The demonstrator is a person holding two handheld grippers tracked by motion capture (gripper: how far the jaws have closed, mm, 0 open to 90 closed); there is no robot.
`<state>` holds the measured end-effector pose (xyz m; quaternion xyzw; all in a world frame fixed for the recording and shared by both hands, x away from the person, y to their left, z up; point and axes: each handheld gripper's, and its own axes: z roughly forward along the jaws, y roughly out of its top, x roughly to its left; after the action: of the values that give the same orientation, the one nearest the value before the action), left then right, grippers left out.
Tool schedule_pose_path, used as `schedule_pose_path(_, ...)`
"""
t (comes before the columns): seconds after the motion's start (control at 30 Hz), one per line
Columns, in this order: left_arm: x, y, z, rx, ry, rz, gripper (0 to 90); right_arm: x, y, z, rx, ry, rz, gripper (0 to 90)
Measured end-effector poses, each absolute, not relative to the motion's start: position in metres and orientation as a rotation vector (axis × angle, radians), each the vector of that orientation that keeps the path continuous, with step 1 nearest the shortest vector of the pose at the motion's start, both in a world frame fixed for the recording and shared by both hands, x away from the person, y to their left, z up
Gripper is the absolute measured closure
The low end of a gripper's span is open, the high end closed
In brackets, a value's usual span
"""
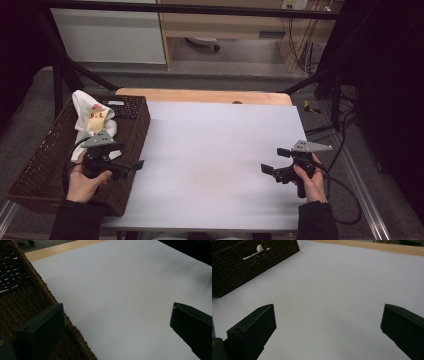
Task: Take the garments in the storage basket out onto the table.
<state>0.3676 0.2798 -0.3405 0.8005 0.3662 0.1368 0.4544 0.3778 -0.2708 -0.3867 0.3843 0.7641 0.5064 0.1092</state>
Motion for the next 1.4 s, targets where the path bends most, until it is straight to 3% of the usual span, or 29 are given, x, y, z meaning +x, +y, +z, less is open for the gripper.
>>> schedule_pose_path(1.4,0.365,0.336,-0.311,1.929,1.053,0.452,0.3,0.379,-0.269,-0.389,1.142,2.247,1.461,0.7)
